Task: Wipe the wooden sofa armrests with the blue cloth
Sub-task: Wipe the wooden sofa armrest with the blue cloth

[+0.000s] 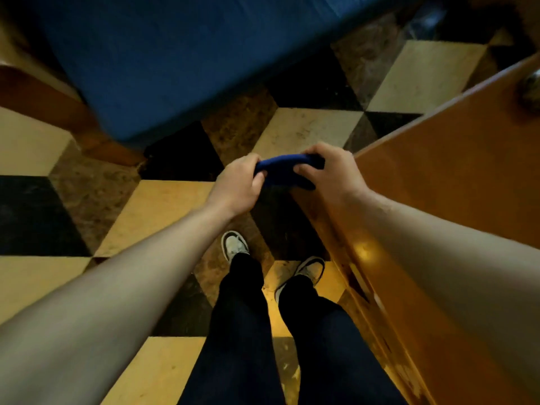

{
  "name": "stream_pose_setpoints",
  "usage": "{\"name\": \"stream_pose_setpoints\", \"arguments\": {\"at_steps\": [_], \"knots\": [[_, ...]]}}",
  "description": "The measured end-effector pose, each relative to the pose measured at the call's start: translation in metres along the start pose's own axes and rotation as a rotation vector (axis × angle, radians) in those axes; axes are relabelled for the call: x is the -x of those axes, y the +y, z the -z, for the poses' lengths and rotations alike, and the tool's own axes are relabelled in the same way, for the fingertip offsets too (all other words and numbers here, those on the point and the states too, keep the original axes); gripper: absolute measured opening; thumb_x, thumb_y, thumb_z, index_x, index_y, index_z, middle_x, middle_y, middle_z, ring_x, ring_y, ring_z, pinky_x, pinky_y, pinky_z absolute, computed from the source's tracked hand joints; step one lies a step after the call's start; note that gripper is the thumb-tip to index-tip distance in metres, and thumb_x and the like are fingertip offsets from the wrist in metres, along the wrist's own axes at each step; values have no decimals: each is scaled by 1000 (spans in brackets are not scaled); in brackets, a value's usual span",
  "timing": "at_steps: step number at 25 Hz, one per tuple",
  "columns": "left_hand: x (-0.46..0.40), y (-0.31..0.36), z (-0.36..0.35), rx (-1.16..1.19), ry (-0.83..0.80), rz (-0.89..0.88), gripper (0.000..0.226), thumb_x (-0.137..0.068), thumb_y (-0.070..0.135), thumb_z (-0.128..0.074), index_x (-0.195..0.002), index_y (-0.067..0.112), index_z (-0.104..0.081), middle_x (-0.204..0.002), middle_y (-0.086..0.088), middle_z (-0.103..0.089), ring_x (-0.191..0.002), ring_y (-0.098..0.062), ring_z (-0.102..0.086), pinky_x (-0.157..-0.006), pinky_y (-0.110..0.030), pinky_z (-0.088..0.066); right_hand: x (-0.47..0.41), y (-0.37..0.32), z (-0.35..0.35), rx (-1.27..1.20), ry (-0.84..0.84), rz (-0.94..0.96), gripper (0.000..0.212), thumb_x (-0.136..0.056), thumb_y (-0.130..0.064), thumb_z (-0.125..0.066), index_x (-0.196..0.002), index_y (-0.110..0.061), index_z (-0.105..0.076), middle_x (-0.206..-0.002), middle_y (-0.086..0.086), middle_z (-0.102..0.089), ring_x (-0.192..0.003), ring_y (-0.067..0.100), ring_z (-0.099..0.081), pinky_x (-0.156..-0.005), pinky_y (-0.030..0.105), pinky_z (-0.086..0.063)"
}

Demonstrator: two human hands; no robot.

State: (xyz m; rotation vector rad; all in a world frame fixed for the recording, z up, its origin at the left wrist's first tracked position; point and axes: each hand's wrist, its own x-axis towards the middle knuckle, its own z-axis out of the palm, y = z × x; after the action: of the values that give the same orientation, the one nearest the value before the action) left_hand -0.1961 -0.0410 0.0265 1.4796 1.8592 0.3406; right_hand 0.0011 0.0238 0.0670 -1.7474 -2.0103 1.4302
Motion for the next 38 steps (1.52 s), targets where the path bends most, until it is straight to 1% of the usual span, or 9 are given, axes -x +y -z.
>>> {"name": "stream_pose_setpoints", "arguments": {"at_steps": [4,8,14,19,23,30,33,35,38], "knots": [[26,-38,97,309,211,203,17,-95,29,-71,-105,15,-71,-93,0,-70,-83,-17,-63,-71,-30,-43,-27,-104,-25,24,-25,104,16,-95,-25,-71,-110,-20,-69,-99,-2,-72,-91,16,-70,-80,35,-61],[60,-78,198,677,406,347,19,-83,18,-85,-95,9,-72,-85,-1,-69,-72,-10,-60,-67,-27,-48,-49,-210,-61,53,-56,200,13,-96,-23,-69,-109,-22,-65,-95,-7,-67,-93,16,-67,-70,22,-49],[105,-134,302,800,594,413,21,-84,10,-83,-99,15,-68,-89,3,-68,-79,-10,-64,-67,-17,-53,-62,-335,-117,43,-171,326,33,-95,-12,-70,-125,-20,-59,-117,-2,-63,-111,18,-60,-92,32,-50],[101,-175,353,817,683,478,14,-91,18,-76,-101,20,-67,-104,-5,-72,-101,-26,-69,-83,-36,-57,-75,-401,-150,-75,-250,249,45,-98,-14,-66,-139,-21,-50,-125,-4,-56,-113,13,-55,-94,32,-52],[80,-203,372,796,683,532,18,-92,15,-74,-108,11,-67,-102,-4,-70,-99,-24,-68,-82,-34,-55,-116,-421,-181,-86,-268,187,48,-97,-15,-68,-140,-22,-49,-123,-4,-57,-113,14,-57,-93,33,-52],[13,-279,401,702,539,705,20,-87,17,-77,-103,22,-67,-102,2,-71,-102,-27,-70,-90,-49,-61,-215,-441,-255,-94,-270,30,53,-99,-13,-61,-147,-22,-40,-138,6,-56,-113,17,-55,-92,33,-49],[-22,-301,400,587,460,715,24,-89,19,-75,-111,16,-67,-103,1,-69,-98,-22,-67,-77,-31,-58,-244,-441,-284,-159,-160,-17,56,-98,-9,-55,-148,-26,-37,-139,2,-50,-113,17,-55,-89,30,-48],[-38,-308,397,509,433,724,23,-90,20,-74,-111,15,-66,-98,3,-66,-91,-19,-63,-62,-17,-44,-254,-436,-300,-128,-65,-5,55,-98,-9,-53,-146,-31,-39,-135,-2,-42,-108,14,-52,-89,30,-44],[-45,-328,390,415,345,739,17,-93,27,-73,-106,20,-65,-96,4,-67,-89,-19,-64,-65,-25,-47,-257,-422,-331,78,1,18,45,-100,-32,-58,-143,-35,-44,-149,4,-35,-130,25,-47,-108,42,-44]]}}
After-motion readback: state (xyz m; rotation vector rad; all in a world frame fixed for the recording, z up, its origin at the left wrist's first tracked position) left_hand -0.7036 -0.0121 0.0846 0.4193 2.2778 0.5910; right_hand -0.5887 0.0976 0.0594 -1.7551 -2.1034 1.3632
